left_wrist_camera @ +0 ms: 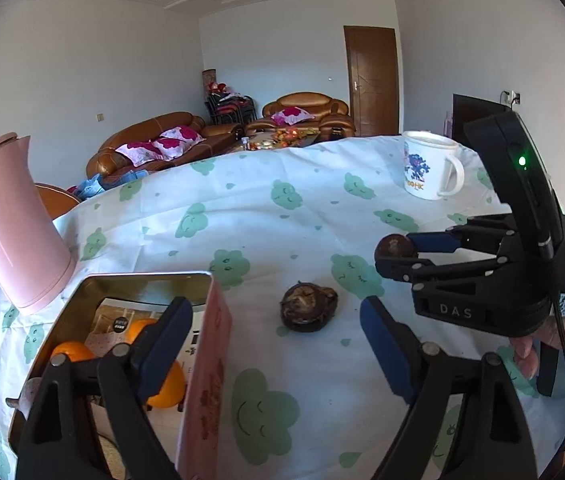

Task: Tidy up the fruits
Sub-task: 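Reach the left tool to a brown round fruit while the right tool grasps a dark round fruit, then close the left tool on the brown round fruit while the right tool holds its fruit, then lift both round fruits in both tools and carry them toward the tin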

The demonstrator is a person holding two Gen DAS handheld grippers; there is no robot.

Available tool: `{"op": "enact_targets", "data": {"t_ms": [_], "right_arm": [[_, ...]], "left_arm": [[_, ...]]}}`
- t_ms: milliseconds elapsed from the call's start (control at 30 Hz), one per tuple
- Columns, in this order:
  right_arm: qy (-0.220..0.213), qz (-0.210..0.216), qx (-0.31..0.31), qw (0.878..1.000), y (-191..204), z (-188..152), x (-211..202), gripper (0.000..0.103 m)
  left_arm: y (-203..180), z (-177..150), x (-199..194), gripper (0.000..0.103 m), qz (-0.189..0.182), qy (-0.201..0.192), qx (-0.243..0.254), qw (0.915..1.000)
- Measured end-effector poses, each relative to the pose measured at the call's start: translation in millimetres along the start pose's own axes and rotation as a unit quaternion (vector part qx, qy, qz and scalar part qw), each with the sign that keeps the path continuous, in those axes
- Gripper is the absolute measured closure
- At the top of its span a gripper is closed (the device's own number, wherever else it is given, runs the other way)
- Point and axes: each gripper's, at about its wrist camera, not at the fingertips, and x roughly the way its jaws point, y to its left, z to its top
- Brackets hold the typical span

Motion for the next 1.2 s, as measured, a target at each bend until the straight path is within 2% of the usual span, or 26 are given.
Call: {"op": "enact_targets", "data": {"t_ms": [67, 133, 233, 400, 567, 600, 633, 733, 800, 867, 900, 933, 1200], "right_arm": [[-0.004, -0.004, 0.011, 1.000, -8.2, -1.5, -3.3, 0.062], [-0.009, 0.000, 0.019, 1.000, -13.5, -2.1, -6.0, 0.062], [-0.015, 0.005, 0.028, 1.000, -18.1, -2.1, -7.9, 0.062], [-0.020, 0.006, 0.026, 0.999, -17.6, -2.0, -9.7, 0.062], [-0.018, 0.010, 0.027, 0.999, -18.8, -2.1, -8.6, 0.062], [-0.017, 0.010, 0.027, 0.999, -18.7, -2.1, -8.4, 0.062], [-0.017, 0.009, 0.026, 0.999, -18.6, -2.1, -8.5, 0.062], [-0.016, 0.008, 0.025, 1.000, -18.0, -2.0, -8.0, 0.061], [-0.015, 0.008, 0.025, 1.000, -17.6, -2.2, -7.2, 0.061], [-0.012, 0.007, 0.023, 1.000, -17.3, -1.9, -6.1, 0.062], [-0.011, 0.007, 0.023, 1.000, -16.9, -1.9, -5.7, 0.062], [-0.012, 0.007, 0.022, 1.000, -16.7, -1.9, -6.1, 0.062], [-0.024, 0.010, 0.017, 1.000, -14.7, -2.5, -10.3, 0.062]], "left_arm": [[-7.2, 3.9, 10.9, 0.019, -0.005, 0.013, 0.006, 0.9999], [-12.0, 7.1, 25.6, 0.030, -0.012, 0.035, 0.009, 0.9993], [-13.9, 10.5, 46.8, 0.037, -0.025, 0.069, 0.000, 0.9973], [-15.0, 12.7, 70.7, 0.041, -0.022, 0.106, 0.003, 0.9941], [-17.9, 16.0, 79.8, 0.042, -0.007, 0.111, 0.017, 0.9937], [-20.4, 15.6, 79.9, 0.048, -0.008, 0.113, 0.020, 0.9934], [-24.0, 14.8, 80.1, 0.049, -0.014, 0.115, 0.026, 0.9930], [-30.8, 13.8, 81.0, 0.047, -0.011, 0.118, 0.044, 0.9920], [-25.0, 13.4, 88.1, 0.047, -0.016, 0.135, 0.030, 0.9902], [-15.4, 13.4, 92.4, 0.047, -0.038, 0.143, 0.002, 0.9890], [-13.2, 13.0, 92.7, 0.050, -0.045, 0.143, -0.005, 0.9886], [-13.1, 12.7, 92.0, 0.057, -0.046, 0.142, -0.006, 0.9888], [-17.4, 13.4, 83.6, 0.057, -0.052, 0.123, 0.002, 0.9911]]}}
